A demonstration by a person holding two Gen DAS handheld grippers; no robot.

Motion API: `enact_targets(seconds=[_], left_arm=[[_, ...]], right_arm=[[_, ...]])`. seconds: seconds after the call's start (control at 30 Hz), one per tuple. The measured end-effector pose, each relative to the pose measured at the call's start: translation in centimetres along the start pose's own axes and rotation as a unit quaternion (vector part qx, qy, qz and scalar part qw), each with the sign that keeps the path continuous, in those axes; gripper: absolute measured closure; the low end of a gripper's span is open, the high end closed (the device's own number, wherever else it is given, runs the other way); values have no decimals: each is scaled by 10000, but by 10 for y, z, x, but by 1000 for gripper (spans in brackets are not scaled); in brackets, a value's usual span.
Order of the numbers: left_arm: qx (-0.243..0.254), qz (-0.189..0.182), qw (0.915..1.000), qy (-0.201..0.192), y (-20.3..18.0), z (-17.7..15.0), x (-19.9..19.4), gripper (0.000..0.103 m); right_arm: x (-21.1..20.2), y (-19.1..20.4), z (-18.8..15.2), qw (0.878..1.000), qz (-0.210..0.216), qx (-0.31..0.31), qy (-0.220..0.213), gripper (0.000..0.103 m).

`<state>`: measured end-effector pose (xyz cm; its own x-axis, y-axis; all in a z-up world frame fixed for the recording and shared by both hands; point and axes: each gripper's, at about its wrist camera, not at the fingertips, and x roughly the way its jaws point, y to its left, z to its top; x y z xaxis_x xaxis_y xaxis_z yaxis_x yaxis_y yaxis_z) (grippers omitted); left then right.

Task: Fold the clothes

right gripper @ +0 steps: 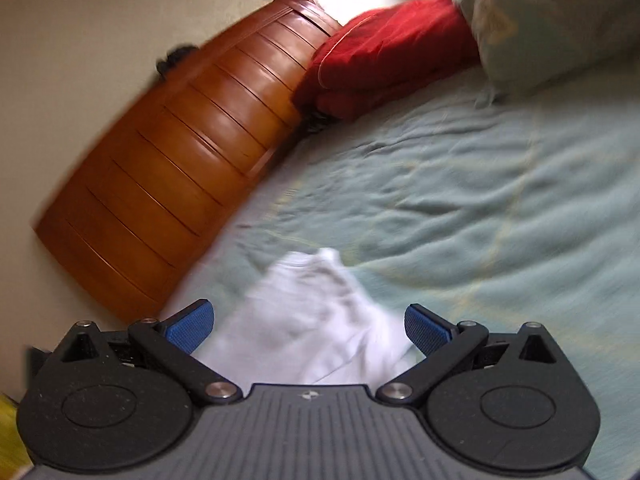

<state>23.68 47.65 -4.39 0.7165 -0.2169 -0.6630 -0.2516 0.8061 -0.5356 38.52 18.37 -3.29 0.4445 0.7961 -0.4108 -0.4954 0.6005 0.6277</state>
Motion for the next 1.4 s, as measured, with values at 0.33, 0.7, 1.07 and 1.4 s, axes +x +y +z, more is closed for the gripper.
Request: enact_targets(seconds=[0.33, 0.7, 1.07, 1.4], left_arm=[[-42, -441, 9982, -414, -18, -4, -35, 1], [717, -679, 9949, 220, -61, -47, -17, 1], [909, -624, 9930, 434, -71, -58, -9, 1], [864, -529, 9944, 289, -63, -57, -21, 1]], right_arm=[[-1, 1, -14, 9930, 608, -218, 987, 0], [0, -59, -38, 9812, 242, 874, 1704, 74], [27, -46, -30, 9859, 5, 833, 1448, 90], [-8, -40, 7, 9958, -710, -111, 571, 101]])
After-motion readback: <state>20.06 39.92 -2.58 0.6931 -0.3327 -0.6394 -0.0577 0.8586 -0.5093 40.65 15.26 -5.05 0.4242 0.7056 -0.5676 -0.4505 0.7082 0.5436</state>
